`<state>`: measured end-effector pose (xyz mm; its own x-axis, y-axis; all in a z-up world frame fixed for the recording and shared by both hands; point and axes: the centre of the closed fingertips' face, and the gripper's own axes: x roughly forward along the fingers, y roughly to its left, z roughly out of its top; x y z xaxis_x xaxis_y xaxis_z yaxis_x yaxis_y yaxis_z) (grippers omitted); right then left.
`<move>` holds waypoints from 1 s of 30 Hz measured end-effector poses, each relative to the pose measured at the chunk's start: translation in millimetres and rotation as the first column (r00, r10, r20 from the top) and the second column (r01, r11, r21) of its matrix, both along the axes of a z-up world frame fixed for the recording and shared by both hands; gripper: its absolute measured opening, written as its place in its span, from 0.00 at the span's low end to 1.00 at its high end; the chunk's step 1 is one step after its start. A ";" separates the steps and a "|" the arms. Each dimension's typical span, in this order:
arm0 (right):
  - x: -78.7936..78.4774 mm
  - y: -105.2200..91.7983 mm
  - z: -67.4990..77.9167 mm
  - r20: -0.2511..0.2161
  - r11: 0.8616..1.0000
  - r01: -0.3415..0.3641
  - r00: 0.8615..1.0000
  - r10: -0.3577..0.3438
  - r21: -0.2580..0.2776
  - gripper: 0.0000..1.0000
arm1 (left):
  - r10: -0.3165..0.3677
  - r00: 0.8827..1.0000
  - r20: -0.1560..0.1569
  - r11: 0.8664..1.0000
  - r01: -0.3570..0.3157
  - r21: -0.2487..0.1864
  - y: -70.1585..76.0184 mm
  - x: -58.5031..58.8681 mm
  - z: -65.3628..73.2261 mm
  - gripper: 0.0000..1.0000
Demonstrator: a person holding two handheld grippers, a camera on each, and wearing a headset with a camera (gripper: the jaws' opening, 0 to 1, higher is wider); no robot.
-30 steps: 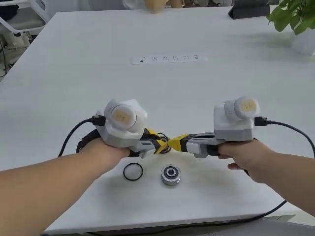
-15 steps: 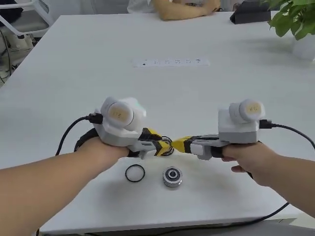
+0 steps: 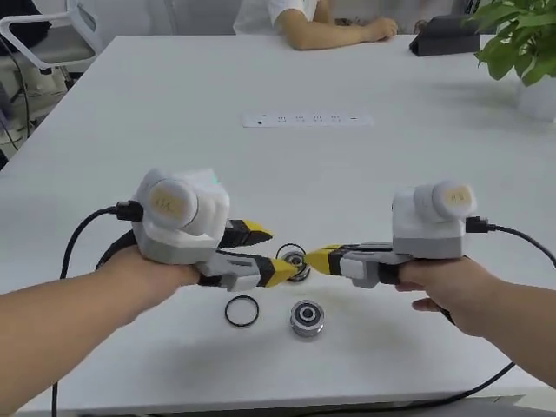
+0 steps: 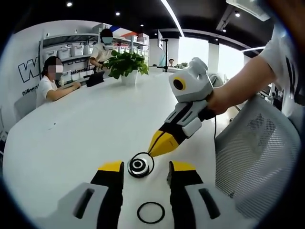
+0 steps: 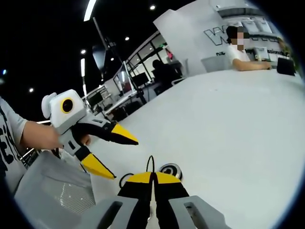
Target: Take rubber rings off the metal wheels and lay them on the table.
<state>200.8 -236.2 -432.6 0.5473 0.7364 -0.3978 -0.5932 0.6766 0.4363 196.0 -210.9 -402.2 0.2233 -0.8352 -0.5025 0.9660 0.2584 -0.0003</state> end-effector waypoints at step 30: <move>-22.2 49.7 7.1 -0.004 0.992 -0.128 0.992 0.128 -0.022 0.00 | 0.041 0.999 0.002 0.998 -0.041 -0.042 73.5 -31.0 29.9 0.71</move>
